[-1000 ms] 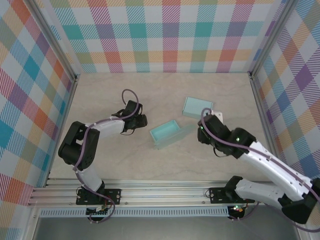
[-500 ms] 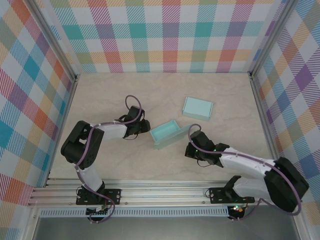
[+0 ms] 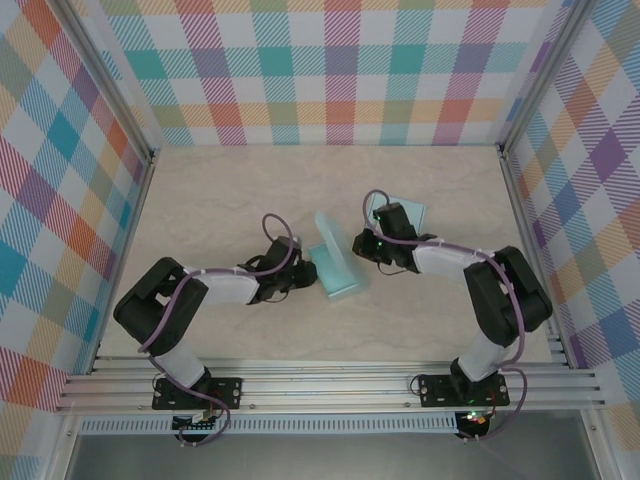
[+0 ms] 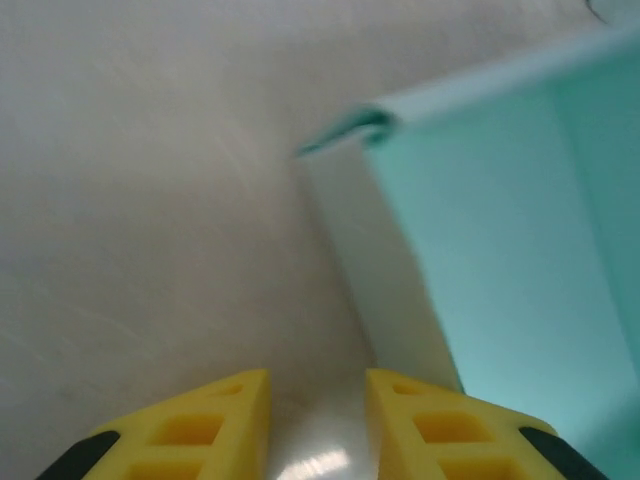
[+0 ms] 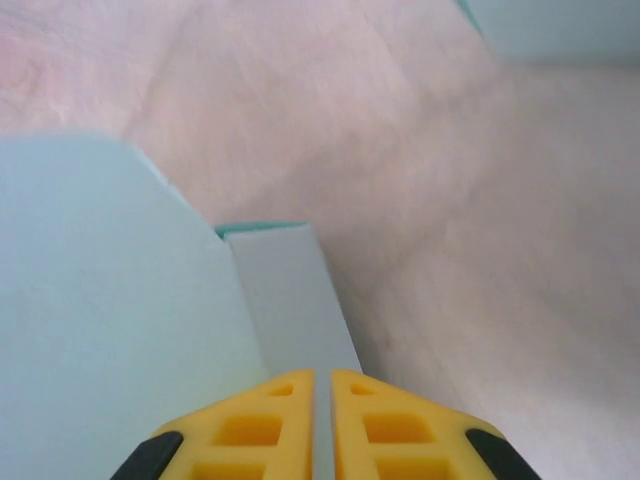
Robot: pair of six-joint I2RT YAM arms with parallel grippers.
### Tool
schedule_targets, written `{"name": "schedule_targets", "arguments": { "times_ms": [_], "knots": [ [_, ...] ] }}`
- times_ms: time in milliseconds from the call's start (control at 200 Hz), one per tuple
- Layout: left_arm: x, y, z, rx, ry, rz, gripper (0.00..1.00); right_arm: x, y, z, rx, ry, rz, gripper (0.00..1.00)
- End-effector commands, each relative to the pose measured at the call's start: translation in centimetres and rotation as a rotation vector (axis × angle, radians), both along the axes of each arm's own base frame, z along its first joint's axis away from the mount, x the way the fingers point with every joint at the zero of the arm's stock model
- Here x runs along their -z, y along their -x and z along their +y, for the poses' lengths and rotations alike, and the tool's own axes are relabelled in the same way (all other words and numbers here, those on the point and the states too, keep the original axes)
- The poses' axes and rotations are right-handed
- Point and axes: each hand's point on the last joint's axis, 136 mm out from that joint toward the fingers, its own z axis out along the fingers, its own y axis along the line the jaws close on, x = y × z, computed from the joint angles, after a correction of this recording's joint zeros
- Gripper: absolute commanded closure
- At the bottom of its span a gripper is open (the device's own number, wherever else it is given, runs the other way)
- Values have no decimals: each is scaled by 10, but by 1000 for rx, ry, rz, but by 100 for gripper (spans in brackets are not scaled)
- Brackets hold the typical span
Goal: Fold the paper box
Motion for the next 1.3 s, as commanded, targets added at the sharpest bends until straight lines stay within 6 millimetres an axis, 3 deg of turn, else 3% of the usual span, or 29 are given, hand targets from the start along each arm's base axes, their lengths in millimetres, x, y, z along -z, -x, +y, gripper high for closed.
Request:
{"name": "schedule_targets", "arguments": {
  "times_ms": [0, 170, 275, 360, 510, 615, 680, 745, 860, 1070, 1295],
  "knots": [
    [-17, 10, -16, -19, 57, -57, 70, -2, -16, 3, -87, -29, -7, 88],
    [-27, 29, -63, 80, 101, -119, 69, -7, -40, -7, -118, -24, 10, 88],
    [-42, 32, -72, 117, 143, -174, 67, -16, -45, -35, -79, 88, 2, 85],
    [-72, 26, -57, 140, 63, -295, 61, -30, -39, -65, -31, 197, -14, 77],
    [-133, 0, -9, 206, -136, -494, 29, -61, -11, -112, 58, 373, -53, 61],
    [-152, -28, 23, 215, -192, -534, 12, -74, 15, -131, 100, 412, -72, 44],
    [-154, -45, 31, 253, -165, -544, 11, -79, 30, -135, 104, 403, -83, 40],
    [-154, -54, 25, 353, -131, -569, 11, -83, 44, -135, 92, 378, -94, 38],
    [-144, -60, 8, 565, -151, -625, 12, -93, 68, -133, 60, 334, -121, 35],
    [-143, -70, -15, 785, -160, -730, 13, -106, 108, -127, -24, 266, -184, 34],
    [-124, -90, -32, 903, -177, -681, 14, -104, 118, -106, -129, 255, -214, 33]
  ]
}}
